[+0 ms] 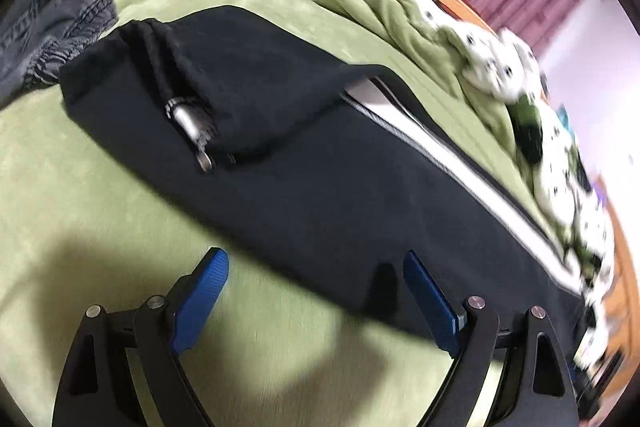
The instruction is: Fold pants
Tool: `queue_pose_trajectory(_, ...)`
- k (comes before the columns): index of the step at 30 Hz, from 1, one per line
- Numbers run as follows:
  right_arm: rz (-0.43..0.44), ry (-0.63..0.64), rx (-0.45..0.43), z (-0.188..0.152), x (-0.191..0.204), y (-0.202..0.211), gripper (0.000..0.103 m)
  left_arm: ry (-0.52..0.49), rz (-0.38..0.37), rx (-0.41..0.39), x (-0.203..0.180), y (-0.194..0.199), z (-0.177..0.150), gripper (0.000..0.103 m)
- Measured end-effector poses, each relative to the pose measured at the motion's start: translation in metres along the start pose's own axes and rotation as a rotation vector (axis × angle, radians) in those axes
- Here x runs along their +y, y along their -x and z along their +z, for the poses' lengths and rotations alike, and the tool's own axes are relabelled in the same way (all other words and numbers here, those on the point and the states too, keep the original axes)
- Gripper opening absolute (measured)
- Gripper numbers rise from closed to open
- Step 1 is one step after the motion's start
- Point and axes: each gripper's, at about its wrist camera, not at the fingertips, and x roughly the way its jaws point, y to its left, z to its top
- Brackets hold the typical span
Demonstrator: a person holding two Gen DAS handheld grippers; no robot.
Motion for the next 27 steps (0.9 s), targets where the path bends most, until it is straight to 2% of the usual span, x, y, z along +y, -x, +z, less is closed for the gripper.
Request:
queue_pose_trajectory(3,0.015,-0.064,0.048,0.014,-0.006,-0.027,0.082,0.042,0.026,-0.037,-0.004,-0.013,0.009,0.087)
queue_pose_trajectory(4,0.011,-0.068,0.035,0.019,-0.005,-0.032,0.082,0.047,0.036,-0.049,-0.006,-0.018,0.011,0.086)
queue_pose_trajectory(5,0.013,-0.061,0.023,0.026,-0.001,-0.038,0.081,0.043,0.05,-0.071,-0.01,-0.022,0.013,0.081)
queue_pose_trajectory(6,0.011,-0.052,0.024,0.031,0.003,-0.044,0.072,0.04,0.057,-0.098,-0.013,-0.026,0.015,0.076)
queue_pose_trajectory(7,-0.015,-0.043,0.024,0.036,0.006,-0.053,0.065,0.048,0.047,-0.109,-0.012,-0.029,0.018,0.064)
queue_pose_trajectory(8,-0.036,-0.046,0.027,0.041,0.006,-0.06,0.051,0.067,0.037,-0.106,-0.008,-0.031,0.021,0.048)
queue_pose_trajectory(9,-0.037,-0.075,0.022,0.046,0.003,-0.065,0.037,0.088,0.033,-0.107,-0.002,-0.032,0.024,0.038)
queue_pose_trajectory(10,-0.012,-0.11,0.008,0.049,-0.002,-0.066,0.028,0.102,0.027,-0.109,0.001,-0.032,0.025,0.023)
queue_pose_trajectory(11,0.015,-0.135,0.004,0.05,-0.005,-0.066,0.022,0.127,0.0,-0.102,0.007,-0.032,0.026,0.016)
queue_pose_trajectory(12,0.038,-0.16,-0.002,0.05,-0.009,-0.065,0.019,0.145,-0.029,-0.099,0.011,-0.031,0.026,0.014)
queue_pose_trajectory(14,0.062,-0.172,-0.025,0.048,-0.012,-0.056,0.015,0.123,-0.021,-0.11,0.007,-0.024,0.025,0.011)
queue_pose_trajectory(16,0.071,-0.152,-0.045,0.045,-0.011,-0.04,0.013,0.028,0.034,-0.132,-0.009,-0.01,0.02,0.011)
queue_pose_trajectory(19,0.096,-0.148,-0.068,0.04,-0.012,-0.009,0.01,-0.071,0.05,-0.145,-0.024,0.02,0.01,0.01)
queue_pose_trajectory(25,0.084,-0.121,-0.075,0.013,-0.031,0.052,0.008,-0.184,0.052,-0.085,-0.027,0.076,-0.03,0.011)
queue_pose_trajectory(27,0.08,-0.138,-0.072,0.0,-0.047,0.072,0.008,-0.19,0.042,-0.062,-0.019,0.093,-0.044,0.01)
